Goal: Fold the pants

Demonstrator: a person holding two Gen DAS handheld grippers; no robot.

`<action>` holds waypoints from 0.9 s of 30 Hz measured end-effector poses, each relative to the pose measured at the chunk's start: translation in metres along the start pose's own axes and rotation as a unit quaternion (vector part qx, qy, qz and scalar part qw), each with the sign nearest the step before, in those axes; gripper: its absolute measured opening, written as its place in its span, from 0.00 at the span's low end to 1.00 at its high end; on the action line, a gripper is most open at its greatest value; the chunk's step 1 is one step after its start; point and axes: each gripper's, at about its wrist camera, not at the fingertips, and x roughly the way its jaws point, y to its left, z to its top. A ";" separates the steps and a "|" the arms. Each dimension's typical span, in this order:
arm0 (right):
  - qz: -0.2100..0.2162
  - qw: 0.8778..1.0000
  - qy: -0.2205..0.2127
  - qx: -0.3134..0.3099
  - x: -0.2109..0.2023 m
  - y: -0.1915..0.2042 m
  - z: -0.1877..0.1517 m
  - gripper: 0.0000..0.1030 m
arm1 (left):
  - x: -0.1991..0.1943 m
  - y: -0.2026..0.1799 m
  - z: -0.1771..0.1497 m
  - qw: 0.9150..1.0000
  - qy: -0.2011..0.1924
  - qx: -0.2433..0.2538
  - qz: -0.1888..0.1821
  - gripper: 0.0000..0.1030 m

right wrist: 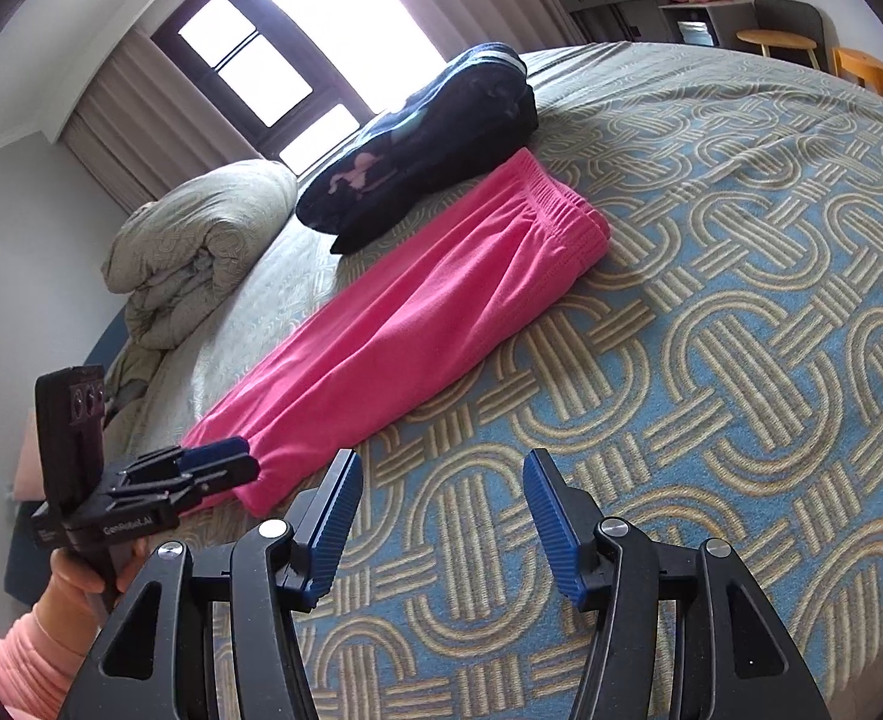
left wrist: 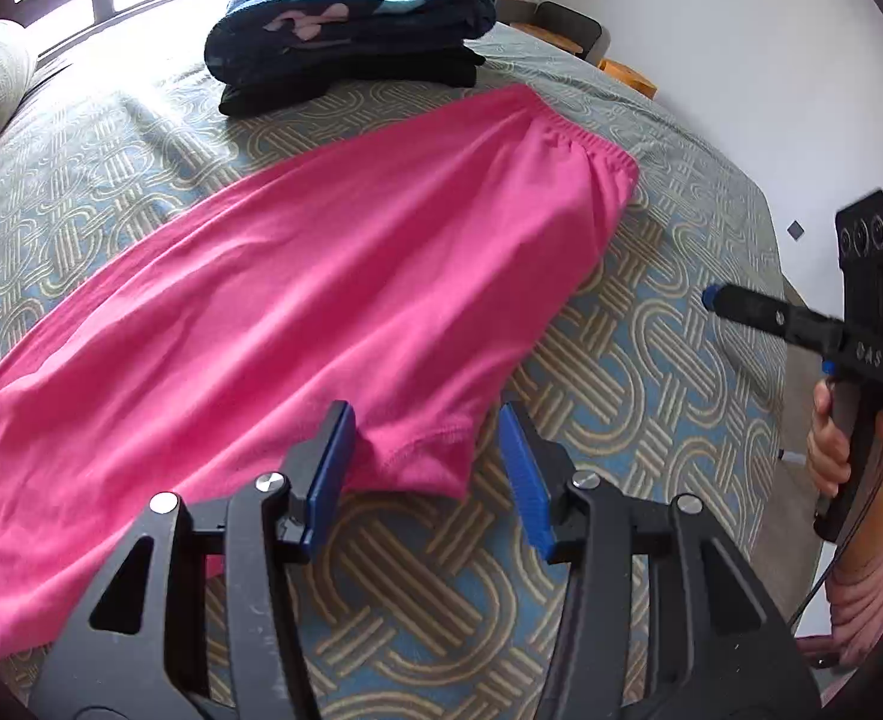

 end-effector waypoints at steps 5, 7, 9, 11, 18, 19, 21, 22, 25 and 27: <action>-0.008 1.000 -0.005 0.001 -0.005 -0.005 -0.001 0.55 | -0.006 -0.002 -0.030 0.999 0.030 0.017 -0.003 0.50; -0.007 1.000 -0.004 0.005 -0.003 -0.006 -0.001 0.55 | 0.002 0.006 -0.032 0.999 0.039 0.003 0.005 0.50; -0.006 1.000 -0.001 0.007 0.000 -0.005 -0.002 0.55 | 0.008 0.016 -0.026 0.999 0.029 -0.014 0.017 0.50; -0.002 1.000 0.000 0.011 0.002 -0.003 -0.002 0.55 | 0.009 0.026 -0.014 0.999 0.011 -0.045 0.012 0.50; 0.000 1.000 -0.008 0.004 -0.002 0.003 0.000 0.55 | 0.005 0.022 0.012 0.999 -0.022 -0.043 -0.011 0.53; -0.001 1.000 -0.007 0.007 -0.001 0.001 0.000 0.55 | 0.007 0.018 0.013 0.999 -0.020 -0.033 -0.003 0.53; -0.002 1.000 -0.003 0.015 0.001 -0.002 0.000 0.55 | 0.009 0.012 0.015 1.000 -0.022 -0.021 -0.001 0.53; -0.001 1.000 -0.002 0.018 0.002 -0.003 -0.001 0.55 | 0.011 0.010 0.016 1.000 -0.023 -0.018 -0.001 0.53; 0.000 1.000 0.002 0.017 0.004 -0.002 -0.001 0.55 | 0.016 0.007 0.020 1.000 -0.020 -0.011 0.016 0.53; -0.001 1.000 0.002 0.013 0.004 -0.001 -0.001 0.55 | 0.015 0.010 0.020 0.999 -0.019 -0.011 0.024 0.53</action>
